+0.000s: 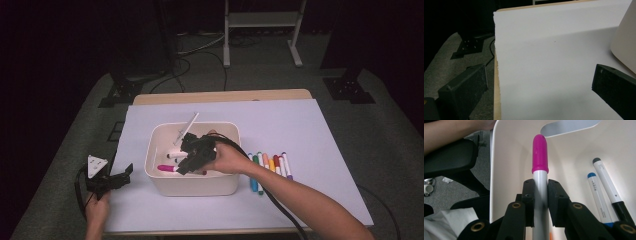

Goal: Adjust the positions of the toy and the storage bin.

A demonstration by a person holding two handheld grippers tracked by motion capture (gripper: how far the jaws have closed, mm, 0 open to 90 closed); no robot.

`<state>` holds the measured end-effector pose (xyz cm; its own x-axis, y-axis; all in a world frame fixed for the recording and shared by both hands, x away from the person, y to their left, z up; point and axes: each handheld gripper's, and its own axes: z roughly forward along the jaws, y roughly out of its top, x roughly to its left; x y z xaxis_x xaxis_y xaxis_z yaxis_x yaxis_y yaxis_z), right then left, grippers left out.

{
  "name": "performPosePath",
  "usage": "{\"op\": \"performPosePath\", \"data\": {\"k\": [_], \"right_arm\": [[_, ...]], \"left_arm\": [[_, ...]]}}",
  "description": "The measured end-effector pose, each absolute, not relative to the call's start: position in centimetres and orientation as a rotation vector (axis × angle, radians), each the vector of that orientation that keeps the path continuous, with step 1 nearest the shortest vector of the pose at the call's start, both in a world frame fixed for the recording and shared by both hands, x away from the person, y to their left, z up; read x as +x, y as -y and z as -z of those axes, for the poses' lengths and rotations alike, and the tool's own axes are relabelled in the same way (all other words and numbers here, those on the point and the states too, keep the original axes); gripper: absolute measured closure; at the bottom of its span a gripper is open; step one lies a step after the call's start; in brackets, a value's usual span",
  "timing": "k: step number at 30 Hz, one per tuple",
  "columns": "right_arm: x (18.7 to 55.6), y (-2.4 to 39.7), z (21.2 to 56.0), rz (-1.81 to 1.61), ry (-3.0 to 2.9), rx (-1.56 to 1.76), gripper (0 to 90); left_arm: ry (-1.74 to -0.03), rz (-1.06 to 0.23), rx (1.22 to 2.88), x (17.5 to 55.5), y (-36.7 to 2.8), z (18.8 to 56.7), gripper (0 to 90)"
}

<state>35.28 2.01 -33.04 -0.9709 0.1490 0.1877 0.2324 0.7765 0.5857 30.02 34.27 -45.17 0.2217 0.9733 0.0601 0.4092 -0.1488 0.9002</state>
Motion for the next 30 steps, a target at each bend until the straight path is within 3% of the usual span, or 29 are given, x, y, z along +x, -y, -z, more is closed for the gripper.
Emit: {"op": "performPosePath", "data": {"k": [23, 30], "right_arm": [[35.5, -2.7, 34.9, 0.826, 2.867, -0.292, 75.3], [35.5, -2.5, 34.8, 0.804, 2.886, -0.313, 68.7]], "left_arm": [[-1.300, -0.890, 1.686, 30.0, -34.3, 45.2, 0.0], [-1.301, -0.890, 1.688, 30.0, -34.3, 45.2, 0.0]]}}
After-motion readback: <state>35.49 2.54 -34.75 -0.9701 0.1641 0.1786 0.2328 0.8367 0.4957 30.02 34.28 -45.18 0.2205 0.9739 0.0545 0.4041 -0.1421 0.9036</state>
